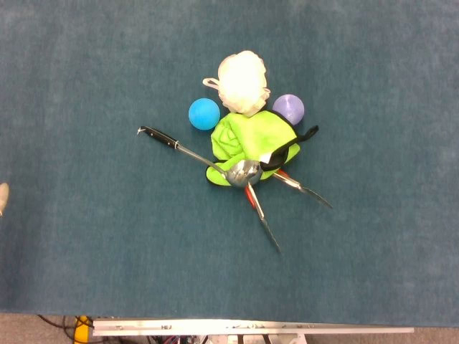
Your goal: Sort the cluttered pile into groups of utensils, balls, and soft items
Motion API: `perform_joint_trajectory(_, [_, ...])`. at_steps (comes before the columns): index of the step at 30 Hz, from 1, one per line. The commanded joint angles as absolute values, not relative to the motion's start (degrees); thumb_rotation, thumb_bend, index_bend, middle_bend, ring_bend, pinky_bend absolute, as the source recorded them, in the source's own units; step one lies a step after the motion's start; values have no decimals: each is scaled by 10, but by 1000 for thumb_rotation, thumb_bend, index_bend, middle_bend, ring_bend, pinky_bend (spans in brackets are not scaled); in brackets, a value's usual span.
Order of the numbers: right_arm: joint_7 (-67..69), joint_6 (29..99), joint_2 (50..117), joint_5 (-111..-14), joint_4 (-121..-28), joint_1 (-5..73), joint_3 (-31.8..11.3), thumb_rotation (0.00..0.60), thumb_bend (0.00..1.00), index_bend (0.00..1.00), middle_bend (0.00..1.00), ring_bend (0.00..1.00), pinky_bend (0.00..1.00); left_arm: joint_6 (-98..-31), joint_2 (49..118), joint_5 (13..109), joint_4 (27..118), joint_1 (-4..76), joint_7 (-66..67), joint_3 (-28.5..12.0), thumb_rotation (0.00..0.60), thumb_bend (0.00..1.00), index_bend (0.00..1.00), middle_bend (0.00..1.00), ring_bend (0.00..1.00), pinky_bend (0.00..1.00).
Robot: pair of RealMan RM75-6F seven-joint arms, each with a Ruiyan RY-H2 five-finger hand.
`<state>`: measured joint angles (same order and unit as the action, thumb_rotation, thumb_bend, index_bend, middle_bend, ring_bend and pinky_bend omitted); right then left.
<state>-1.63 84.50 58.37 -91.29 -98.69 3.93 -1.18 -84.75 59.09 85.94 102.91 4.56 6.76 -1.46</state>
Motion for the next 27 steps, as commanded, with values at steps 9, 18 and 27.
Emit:
perform_joint_trajectory(9, [-14, 840, 581, -918, -990, 45, -10, 600, 26, 358, 476, 327, 461, -849, 591, 861, 1029, 46, 67, -15, 600, 349, 165, 187, 113, 114])
perform_joint_trajectory(18, [-31, 809, 569, -945, -1019, 85, -24, 600, 26, 358, 476, 327, 461, -856, 581, 867, 1032, 41, 61, -12, 600, 349, 165, 187, 113, 114])
perform_joint_trajectory(27, [-99, 709, 574, -949, -1080, 173, -57, 600, 0, 302, 436, 307, 445, -871, 568, 876, 1038, 32, 48, -9, 600, 349, 165, 187, 113, 114])
